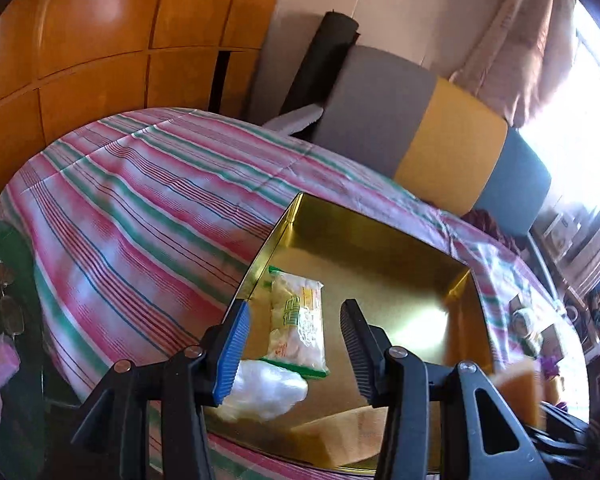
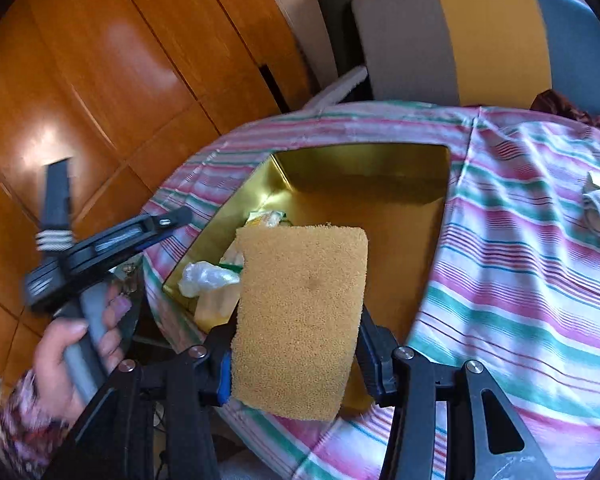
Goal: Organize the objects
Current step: 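Open the left gripper to drop the packet in the tray while the right releases the sponge there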
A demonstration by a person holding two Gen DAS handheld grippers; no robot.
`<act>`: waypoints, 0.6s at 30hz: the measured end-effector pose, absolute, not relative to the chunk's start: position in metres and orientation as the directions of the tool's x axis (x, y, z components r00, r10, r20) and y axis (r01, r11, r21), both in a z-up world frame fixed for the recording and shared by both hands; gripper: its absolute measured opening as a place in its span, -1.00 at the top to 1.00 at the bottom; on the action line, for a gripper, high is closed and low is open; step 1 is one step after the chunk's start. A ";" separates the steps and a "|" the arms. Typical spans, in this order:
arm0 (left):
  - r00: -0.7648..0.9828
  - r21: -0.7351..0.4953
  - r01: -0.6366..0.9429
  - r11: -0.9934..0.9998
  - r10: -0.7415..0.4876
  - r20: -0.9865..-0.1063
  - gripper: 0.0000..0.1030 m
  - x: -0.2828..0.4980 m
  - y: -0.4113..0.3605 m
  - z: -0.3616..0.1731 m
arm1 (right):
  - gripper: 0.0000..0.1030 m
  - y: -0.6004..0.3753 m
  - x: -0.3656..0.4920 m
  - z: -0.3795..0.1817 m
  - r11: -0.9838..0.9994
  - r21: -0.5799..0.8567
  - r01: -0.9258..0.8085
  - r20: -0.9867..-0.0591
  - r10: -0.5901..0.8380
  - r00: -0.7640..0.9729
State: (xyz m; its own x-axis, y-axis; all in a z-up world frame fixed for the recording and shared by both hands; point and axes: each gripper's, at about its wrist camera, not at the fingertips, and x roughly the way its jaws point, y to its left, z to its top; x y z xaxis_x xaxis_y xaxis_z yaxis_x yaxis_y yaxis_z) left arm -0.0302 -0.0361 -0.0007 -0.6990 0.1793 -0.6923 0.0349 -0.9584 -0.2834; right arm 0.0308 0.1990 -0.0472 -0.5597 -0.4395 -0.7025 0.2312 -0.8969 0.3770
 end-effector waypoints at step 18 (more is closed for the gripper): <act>-0.725 -0.325 0.105 -0.940 0.151 -0.672 0.07 0.001 -0.057 -0.008 | -0.34 0.135 -0.066 -0.091 -0.915 0.382 0.132 -0.793 -0.398 -0.461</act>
